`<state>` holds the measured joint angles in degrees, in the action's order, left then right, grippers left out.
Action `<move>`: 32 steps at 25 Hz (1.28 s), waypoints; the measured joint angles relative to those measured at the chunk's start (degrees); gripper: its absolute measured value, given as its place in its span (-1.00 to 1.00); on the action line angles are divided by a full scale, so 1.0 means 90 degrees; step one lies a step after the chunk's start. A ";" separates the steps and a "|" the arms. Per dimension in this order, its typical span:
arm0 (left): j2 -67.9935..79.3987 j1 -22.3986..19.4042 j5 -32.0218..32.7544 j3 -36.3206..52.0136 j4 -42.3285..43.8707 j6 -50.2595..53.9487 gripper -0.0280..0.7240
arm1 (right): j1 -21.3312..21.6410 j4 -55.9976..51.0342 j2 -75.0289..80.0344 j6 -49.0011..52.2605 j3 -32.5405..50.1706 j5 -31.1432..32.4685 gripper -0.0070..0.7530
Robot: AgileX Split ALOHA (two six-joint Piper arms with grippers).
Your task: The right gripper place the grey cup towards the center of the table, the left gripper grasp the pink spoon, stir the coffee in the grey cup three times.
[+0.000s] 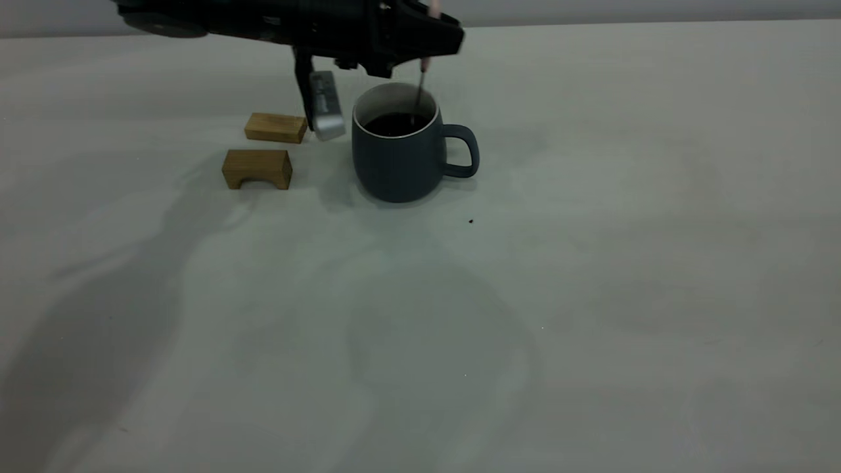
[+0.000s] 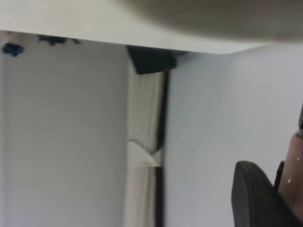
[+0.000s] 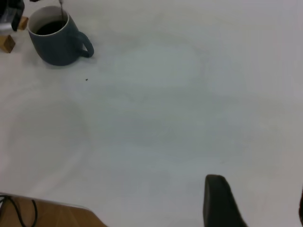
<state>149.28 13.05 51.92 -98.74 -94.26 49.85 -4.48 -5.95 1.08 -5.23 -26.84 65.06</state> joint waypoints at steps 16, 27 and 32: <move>-0.0041 -0.0299 0.0745 -0.0007 0.1819 0.0013 -0.37 | 0.0000 0.0000 0.0000 0.0000 0.0000 0.0000 0.17; -0.1346 -0.0160 0.0839 -0.0007 0.4727 -0.1069 0.80 | 0.0000 0.0000 0.0000 0.0000 0.0000 0.0000 0.17; -0.2442 0.0203 0.1115 -0.0007 0.7543 -0.1157 0.58 | 0.0000 0.0000 0.0000 0.0000 0.0000 0.0000 0.17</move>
<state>127.30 14.88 61.96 -98.81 -26.37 39.44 -4.48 -5.95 1.08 -5.23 -26.84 65.06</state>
